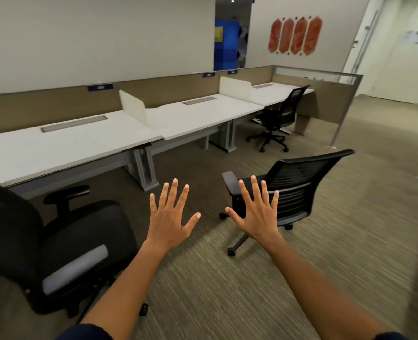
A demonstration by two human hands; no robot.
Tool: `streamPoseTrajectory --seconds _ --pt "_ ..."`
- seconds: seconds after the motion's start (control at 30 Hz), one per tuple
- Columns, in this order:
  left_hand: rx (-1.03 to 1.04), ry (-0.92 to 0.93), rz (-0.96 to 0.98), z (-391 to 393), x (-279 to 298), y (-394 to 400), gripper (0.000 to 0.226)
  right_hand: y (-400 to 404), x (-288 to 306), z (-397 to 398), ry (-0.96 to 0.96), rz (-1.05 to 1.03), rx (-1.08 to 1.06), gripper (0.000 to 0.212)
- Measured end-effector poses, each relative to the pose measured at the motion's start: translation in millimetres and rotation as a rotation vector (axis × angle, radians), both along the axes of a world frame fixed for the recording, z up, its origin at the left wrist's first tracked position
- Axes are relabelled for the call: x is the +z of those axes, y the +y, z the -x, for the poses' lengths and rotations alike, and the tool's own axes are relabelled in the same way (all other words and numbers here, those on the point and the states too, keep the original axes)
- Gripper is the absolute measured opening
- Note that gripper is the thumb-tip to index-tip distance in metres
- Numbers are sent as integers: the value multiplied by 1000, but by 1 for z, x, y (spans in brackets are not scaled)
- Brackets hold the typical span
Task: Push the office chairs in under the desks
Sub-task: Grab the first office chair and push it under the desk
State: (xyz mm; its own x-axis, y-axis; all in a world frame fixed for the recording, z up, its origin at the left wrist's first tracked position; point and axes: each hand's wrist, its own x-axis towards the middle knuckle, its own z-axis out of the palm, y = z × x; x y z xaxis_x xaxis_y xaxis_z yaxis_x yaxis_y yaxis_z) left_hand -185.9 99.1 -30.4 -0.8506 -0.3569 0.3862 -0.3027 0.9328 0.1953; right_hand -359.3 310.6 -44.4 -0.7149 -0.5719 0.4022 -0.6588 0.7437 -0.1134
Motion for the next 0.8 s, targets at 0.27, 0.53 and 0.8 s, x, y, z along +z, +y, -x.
streamPoseTrajectory --seconds 0.27,0.53,0.8 --pt "-87 -21 35 120 9 59 84 75 -3 97 -25 30 -85 94" --pt "-121 -6 44 222 19 112 85 131 0 187 -23 -10 -127 93" --pt "-170 -87 53 301 7 134 87 156 -9 258 -54 1 -174 93"
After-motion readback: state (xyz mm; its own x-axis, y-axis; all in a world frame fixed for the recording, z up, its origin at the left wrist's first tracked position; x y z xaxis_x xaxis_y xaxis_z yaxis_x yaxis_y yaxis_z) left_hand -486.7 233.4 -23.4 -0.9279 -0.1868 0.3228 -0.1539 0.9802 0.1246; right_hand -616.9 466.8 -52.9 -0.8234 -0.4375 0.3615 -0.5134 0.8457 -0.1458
